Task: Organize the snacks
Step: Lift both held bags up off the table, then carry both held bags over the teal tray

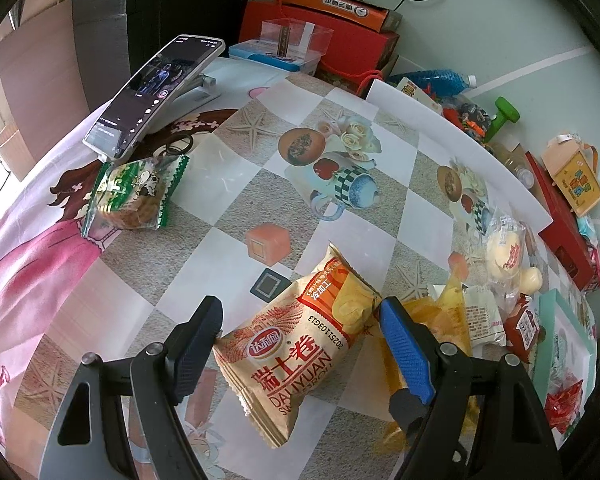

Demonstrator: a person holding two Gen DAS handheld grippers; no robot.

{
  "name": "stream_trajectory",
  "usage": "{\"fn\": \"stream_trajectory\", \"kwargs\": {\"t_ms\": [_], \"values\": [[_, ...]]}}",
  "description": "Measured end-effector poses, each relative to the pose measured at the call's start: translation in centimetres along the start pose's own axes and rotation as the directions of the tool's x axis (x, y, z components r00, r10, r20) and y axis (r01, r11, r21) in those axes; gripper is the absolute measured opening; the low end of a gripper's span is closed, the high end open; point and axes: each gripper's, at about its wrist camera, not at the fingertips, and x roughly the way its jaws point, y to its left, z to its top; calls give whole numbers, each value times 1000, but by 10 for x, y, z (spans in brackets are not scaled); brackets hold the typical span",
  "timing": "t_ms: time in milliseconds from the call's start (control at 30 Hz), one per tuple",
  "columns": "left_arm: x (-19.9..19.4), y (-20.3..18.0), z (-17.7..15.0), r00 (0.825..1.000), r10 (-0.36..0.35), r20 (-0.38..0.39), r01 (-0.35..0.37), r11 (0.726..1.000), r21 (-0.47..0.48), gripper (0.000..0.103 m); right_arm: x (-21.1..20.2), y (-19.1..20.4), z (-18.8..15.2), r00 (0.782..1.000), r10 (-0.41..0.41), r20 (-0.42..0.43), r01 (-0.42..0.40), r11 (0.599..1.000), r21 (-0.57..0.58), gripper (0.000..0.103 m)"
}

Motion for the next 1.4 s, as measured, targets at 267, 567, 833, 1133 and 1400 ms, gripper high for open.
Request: {"fn": "stream_trajectory", "kwargs": {"t_ms": [267,567,833,1133,1400], "values": [[0,0,0,1000,-3,-1,3,1000,-3,82,0,1,-1,1000,-27,4,27,1000,-15,68],[-2,-4,0,1000,3,7,-3,1000,19,81,-12,1,1,998,-41,52,43,999,-31,51],[-27,-6,7,997,-29,77,28,999,16,81,-40,-1,8,990,-29,140,29,1000,-3,51],[-48,-22,11,989,-65,130,59,997,48,81,-53,-6,10,984,-43,172,40,999,19,51],[-61,-56,10,979,-123,161,107,989,104,81,-89,-47,12,961,-127,245,97,986,132,51]]}}
